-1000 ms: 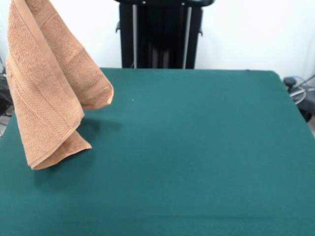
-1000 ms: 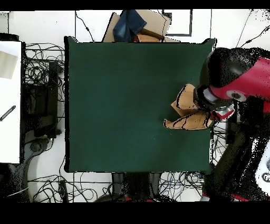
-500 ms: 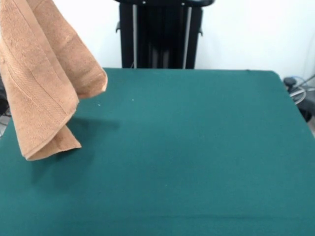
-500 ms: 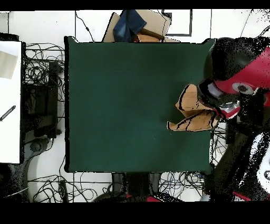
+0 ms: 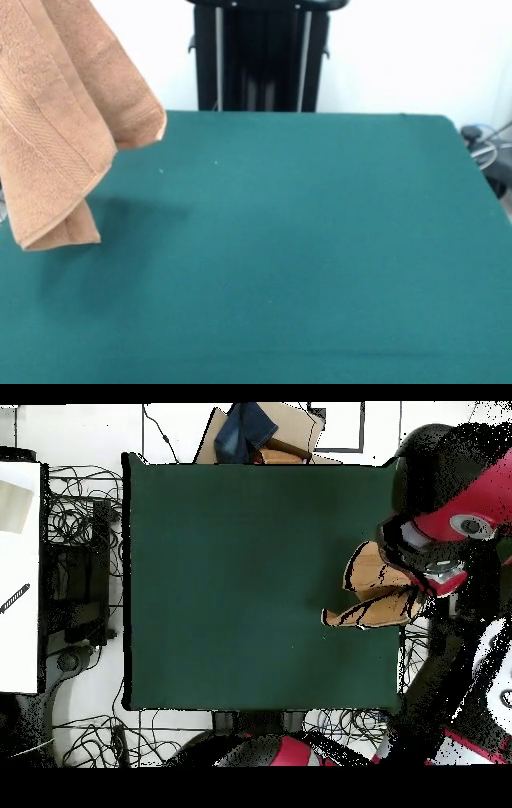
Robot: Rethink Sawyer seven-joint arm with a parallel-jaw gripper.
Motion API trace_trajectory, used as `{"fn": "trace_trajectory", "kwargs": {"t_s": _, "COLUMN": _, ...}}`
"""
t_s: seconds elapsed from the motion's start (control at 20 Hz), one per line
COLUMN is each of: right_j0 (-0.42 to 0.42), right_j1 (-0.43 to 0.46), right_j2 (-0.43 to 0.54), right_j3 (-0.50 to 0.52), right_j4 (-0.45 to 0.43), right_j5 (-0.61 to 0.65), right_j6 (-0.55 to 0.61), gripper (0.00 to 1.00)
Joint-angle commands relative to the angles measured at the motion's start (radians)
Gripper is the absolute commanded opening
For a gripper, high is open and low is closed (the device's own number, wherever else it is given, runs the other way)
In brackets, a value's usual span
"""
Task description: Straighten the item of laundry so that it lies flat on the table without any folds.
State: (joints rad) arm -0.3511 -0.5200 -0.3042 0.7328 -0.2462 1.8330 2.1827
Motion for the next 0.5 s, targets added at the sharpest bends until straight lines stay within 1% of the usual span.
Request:
{"fn": "trace_trajectory", "kwargs": {"t_s": 0.05, "right_j0": 0.017, "right_j1": 0.052, "right_j2": 0.081, "right_j3": 0.001, "right_j4": -0.051, "right_j5": 0.063, "right_j6": -0.158, "gripper": 0.0}}
{"fn": "trace_trajectory", "kwargs": {"t_s": 0.3, "right_j0": 0.026, "right_j1": 0.051, "right_j2": 0.073, "right_j3": 0.012, "right_j4": -0.042, "right_j5": 0.053, "right_j6": -0.147, "gripper": 0.0}}
{"fn": "trace_trajectory", "kwargs": {"t_s": 0.5, "right_j0": 0.035, "right_j1": 0.052, "right_j2": 0.065, "right_j3": 0.003, "right_j4": -0.036, "right_j5": 0.073, "right_j6": -0.13, "gripper": 0.0}}
